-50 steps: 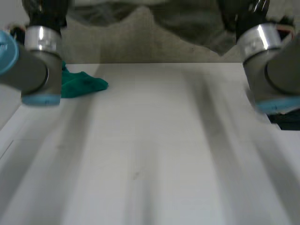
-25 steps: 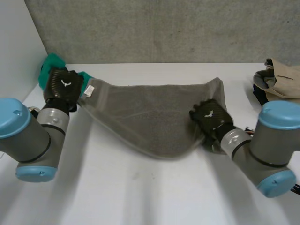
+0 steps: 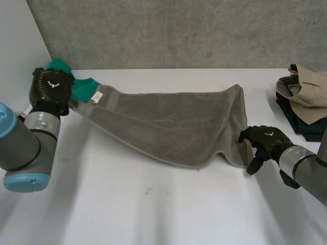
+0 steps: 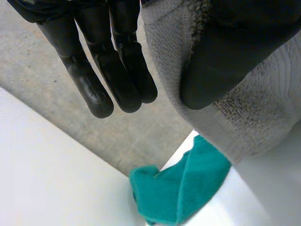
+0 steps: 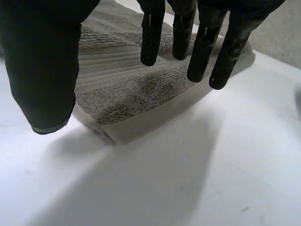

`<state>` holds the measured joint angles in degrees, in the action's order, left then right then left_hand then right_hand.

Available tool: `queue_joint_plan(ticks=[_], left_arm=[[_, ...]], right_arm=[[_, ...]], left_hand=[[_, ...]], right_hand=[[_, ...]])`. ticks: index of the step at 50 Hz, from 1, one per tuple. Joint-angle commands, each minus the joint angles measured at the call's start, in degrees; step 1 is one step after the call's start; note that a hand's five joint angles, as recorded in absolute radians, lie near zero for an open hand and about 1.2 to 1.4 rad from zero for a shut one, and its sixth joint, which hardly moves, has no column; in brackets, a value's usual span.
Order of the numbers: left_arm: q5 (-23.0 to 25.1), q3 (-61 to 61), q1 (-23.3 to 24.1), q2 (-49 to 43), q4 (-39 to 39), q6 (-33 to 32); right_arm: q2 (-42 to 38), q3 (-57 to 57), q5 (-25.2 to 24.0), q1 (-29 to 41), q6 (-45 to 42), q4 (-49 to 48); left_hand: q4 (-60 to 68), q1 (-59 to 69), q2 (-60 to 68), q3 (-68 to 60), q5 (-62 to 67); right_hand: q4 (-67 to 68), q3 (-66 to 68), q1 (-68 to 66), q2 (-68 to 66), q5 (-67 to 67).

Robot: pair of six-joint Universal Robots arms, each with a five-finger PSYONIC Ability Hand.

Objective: Fold the laundry.

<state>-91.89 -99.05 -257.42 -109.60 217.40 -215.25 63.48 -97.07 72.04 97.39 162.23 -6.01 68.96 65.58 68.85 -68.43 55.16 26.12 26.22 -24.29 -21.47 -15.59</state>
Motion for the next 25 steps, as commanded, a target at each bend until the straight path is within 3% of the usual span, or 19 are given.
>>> queue_joint_plan(ticks=[1,25], left_arm=[[0.13,0.09,-0.63,-0.18,-0.04,0.0],[0.13,-0.26,0.08,-0.44,-0.13,0.09]], right_arm=[[-3.53,1.79,0.2,0.44,-5.6,-3.83],[-10.66,9.71,0.82,3.77,-7.01,-4.71]], left_hand=[[11.04,14.42,11.15,-11.57,14.84],[11.04,14.42,11.15,-11.57,14.84]], right_hand=[[6.84,6.74,-8.67,-11.49,-7.36],[15.76,15.66,-17.59,-20.41,-16.28]])
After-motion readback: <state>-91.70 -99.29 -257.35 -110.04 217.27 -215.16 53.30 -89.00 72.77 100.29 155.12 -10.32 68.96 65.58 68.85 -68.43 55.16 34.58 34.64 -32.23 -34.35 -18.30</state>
